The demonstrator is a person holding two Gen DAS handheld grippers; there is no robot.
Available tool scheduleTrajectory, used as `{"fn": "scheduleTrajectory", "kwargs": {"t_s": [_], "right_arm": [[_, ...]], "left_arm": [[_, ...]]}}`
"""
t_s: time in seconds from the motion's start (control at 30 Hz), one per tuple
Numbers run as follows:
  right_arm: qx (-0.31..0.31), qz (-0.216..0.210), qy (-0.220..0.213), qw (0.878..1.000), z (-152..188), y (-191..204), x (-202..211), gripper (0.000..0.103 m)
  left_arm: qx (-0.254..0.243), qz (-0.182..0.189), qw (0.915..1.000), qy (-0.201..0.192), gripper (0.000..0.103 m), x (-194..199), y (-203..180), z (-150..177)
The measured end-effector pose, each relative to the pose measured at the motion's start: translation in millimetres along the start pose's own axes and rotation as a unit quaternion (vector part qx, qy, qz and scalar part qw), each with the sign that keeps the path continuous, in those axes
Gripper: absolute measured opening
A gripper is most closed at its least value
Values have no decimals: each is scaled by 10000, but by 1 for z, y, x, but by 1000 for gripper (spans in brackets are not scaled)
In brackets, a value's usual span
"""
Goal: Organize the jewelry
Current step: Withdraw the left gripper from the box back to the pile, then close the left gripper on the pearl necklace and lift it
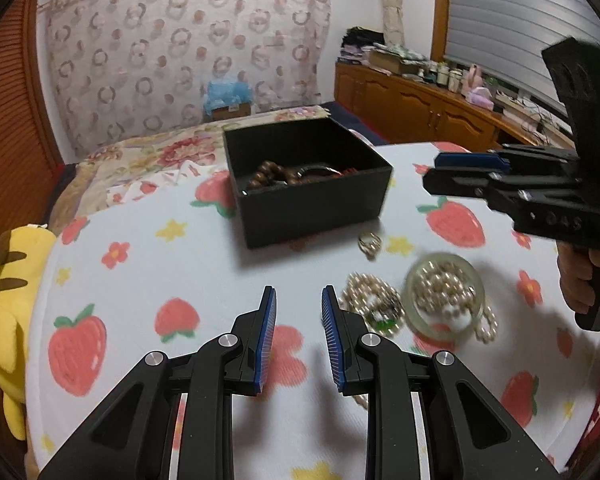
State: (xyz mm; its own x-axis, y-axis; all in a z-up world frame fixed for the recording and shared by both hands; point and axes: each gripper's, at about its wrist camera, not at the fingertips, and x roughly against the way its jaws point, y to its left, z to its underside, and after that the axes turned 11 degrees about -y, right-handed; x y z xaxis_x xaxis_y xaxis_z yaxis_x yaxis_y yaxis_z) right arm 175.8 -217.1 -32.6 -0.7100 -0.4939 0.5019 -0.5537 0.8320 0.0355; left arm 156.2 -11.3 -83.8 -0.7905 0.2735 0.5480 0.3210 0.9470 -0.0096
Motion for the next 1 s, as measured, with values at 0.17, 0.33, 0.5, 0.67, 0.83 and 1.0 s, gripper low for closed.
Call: {"fn": "scheduleTrajectory", "kwargs": {"t_s": [0.17, 0.33, 0.5, 0.67, 0.83, 1.0], "right_arm": [[-16, -103, 60, 9999, 23, 7, 20, 44], [115, -80, 211, 9997, 46, 16, 35, 44], [249, -38, 470, 9986, 69, 21, 42, 30], [310, 11, 623, 9976, 76, 20, 41, 21], [315, 44, 747, 9967, 78, 21, 32, 16], [281, 9, 819, 9962, 76, 22, 27, 16]], "left_arm": [[-5, 93, 9999, 117, 22, 6, -8, 10], [11, 209, 9997, 156, 30, 13, -17, 19], [-35, 332, 9992, 210, 30, 19, -29, 27], [-181, 359, 9989, 227, 30, 24, -42, 33], [-246, 381, 9987, 250, 30, 24, -50, 35], [-287, 377, 9984, 295, 30, 23, -49, 37]]}}
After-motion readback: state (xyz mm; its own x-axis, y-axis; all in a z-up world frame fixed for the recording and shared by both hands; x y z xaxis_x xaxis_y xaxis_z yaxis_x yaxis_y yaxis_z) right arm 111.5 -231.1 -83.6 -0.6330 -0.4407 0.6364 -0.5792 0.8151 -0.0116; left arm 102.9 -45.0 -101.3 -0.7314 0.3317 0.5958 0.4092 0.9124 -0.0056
